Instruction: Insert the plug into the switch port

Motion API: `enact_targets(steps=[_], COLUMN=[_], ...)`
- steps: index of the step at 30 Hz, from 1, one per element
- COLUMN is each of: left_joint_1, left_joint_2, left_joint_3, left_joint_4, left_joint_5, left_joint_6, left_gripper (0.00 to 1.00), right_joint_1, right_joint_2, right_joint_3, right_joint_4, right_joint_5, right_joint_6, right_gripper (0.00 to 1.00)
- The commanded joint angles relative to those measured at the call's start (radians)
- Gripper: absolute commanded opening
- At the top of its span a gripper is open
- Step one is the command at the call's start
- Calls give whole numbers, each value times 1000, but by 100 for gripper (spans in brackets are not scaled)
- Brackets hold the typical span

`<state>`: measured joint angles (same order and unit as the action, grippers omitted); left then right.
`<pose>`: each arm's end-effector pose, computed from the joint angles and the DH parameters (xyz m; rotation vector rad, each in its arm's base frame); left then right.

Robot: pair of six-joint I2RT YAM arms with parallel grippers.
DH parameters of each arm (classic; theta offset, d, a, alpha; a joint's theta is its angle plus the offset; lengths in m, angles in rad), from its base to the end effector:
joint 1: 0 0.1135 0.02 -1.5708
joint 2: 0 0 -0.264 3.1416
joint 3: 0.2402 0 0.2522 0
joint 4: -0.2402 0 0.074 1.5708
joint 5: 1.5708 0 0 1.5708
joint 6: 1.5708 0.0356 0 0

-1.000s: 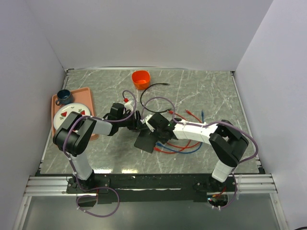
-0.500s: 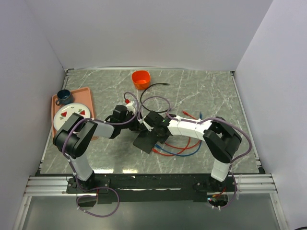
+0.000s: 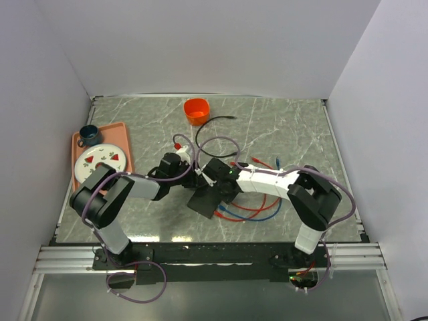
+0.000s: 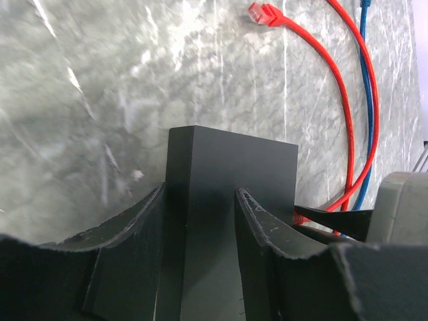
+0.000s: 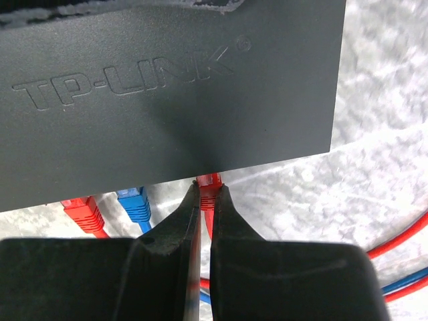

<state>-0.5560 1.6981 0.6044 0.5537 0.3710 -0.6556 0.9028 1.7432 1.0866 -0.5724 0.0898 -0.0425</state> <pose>0.2575 -0.1752 0.1302 0.1276 2.2715 -1.0787 0.2085 0.2592 0.1685 -1.2521 2.4964 0.0869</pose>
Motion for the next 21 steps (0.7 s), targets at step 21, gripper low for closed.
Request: enact_targets(steps=[21], left_joint_1=[-285], left_joint_2=[-89], left_joint_3=[9], left_joint_4=[8], left_joint_5=[83], left_joint_6=[-179], left_gripper=[41], right_joint_1=[-1], right_joint_2=[-155], right_joint_3=[-20], right_joint_4=[469], right_joint_5=[2], right_joint_6=[36], right_gripper=[0])
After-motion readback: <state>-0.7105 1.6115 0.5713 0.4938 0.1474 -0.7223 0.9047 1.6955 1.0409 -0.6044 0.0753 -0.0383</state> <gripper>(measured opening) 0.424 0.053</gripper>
